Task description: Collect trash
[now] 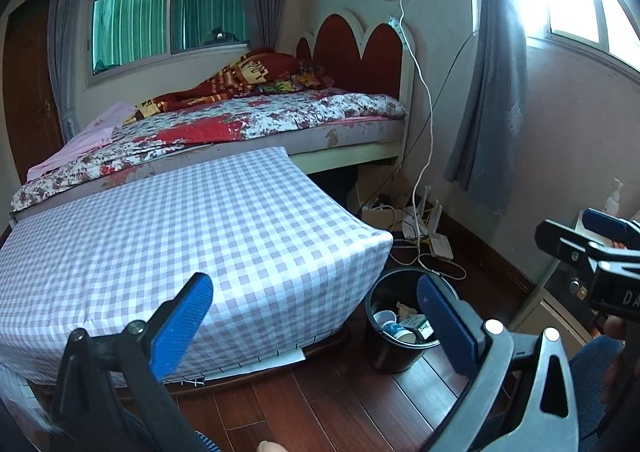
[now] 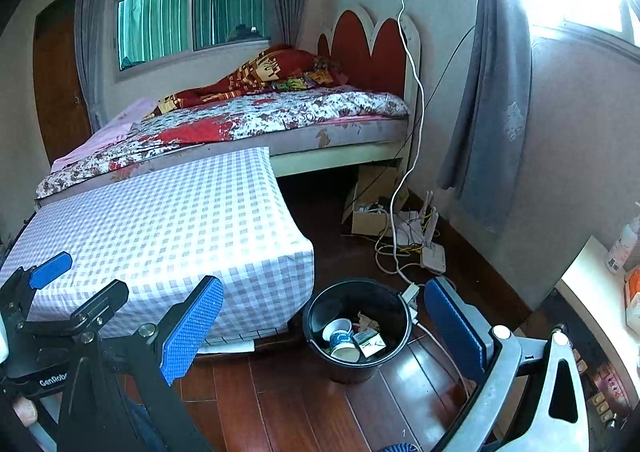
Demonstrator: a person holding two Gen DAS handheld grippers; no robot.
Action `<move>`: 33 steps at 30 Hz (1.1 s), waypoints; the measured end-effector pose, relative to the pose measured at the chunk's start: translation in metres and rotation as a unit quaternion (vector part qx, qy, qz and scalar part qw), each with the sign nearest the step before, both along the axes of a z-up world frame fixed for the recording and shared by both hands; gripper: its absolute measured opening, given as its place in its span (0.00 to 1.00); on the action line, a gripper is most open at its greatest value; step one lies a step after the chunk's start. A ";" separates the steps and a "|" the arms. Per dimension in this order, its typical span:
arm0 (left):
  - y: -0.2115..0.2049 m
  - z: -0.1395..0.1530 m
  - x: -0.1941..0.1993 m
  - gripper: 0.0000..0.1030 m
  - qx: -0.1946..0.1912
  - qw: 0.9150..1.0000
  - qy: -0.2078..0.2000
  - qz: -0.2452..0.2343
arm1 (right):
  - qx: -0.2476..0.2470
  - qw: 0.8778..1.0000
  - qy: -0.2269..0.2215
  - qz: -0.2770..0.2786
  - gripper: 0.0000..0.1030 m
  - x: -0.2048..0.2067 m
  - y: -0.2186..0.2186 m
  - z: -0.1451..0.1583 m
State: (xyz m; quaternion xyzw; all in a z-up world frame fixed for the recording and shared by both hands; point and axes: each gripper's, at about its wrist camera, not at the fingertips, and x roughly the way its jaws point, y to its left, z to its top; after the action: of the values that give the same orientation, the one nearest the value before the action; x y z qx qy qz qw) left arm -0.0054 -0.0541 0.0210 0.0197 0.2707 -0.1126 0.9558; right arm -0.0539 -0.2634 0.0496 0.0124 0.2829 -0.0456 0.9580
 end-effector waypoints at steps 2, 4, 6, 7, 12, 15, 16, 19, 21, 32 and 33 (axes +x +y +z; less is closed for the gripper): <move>0.001 0.001 -0.001 0.99 -0.003 1.000 -0.003 0.001 | 0.001 1.000 -0.001 -0.002 0.99 0.000 -0.002 0.001; 0.001 0.001 0.001 0.99 -0.004 1.000 -0.006 0.004 | 0.002 1.000 0.000 -0.004 0.99 0.001 -0.004 0.001; 0.000 -0.001 0.001 0.99 -0.002 1.000 -0.005 0.005 | 0.001 1.000 0.001 -0.007 0.99 0.001 -0.006 0.001; -0.001 -0.001 0.001 0.99 -0.002 1.000 -0.004 0.006 | 0.002 1.000 0.001 -0.008 0.99 0.001 -0.008 0.001; -0.005 0.001 0.001 0.99 0.003 1.000 -0.006 0.002 | 0.007 1.000 0.004 -0.011 0.99 -0.001 -0.012 -0.002; -0.007 0.002 0.000 0.99 0.004 1.000 -0.009 0.000 | 0.007 1.000 0.003 -0.011 0.99 -0.001 -0.012 -0.001; -0.008 0.003 -0.001 0.99 0.005 1.000 -0.010 -0.001 | 0.007 1.000 0.003 -0.010 0.99 -0.001 -0.013 -0.001; -0.009 0.003 -0.002 0.99 0.008 1.000 -0.011 -0.002 | 0.009 1.000 -0.001 -0.008 0.99 -0.002 -0.014 0.001; -0.010 0.004 -0.002 0.99 0.008 1.000 -0.010 -0.002 | 0.009 1.000 -0.003 -0.007 0.99 -0.004 -0.014 0.002; -0.011 0.005 -0.001 0.99 0.007 1.000 -0.011 -0.003 | 0.008 1.000 -0.005 -0.004 0.99 -0.006 -0.011 0.004; -0.011 0.005 -0.001 0.99 0.007 1.000 -0.011 -0.003 | 0.007 1.000 -0.005 -0.004 0.99 -0.005 -0.011 0.004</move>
State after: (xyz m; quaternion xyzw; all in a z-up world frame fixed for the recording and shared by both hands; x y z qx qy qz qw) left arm -0.0067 -0.0651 0.0257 0.0289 0.2611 -0.1131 0.9582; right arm -0.0592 -0.2743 0.0536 0.0205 0.2785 -0.0474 0.9590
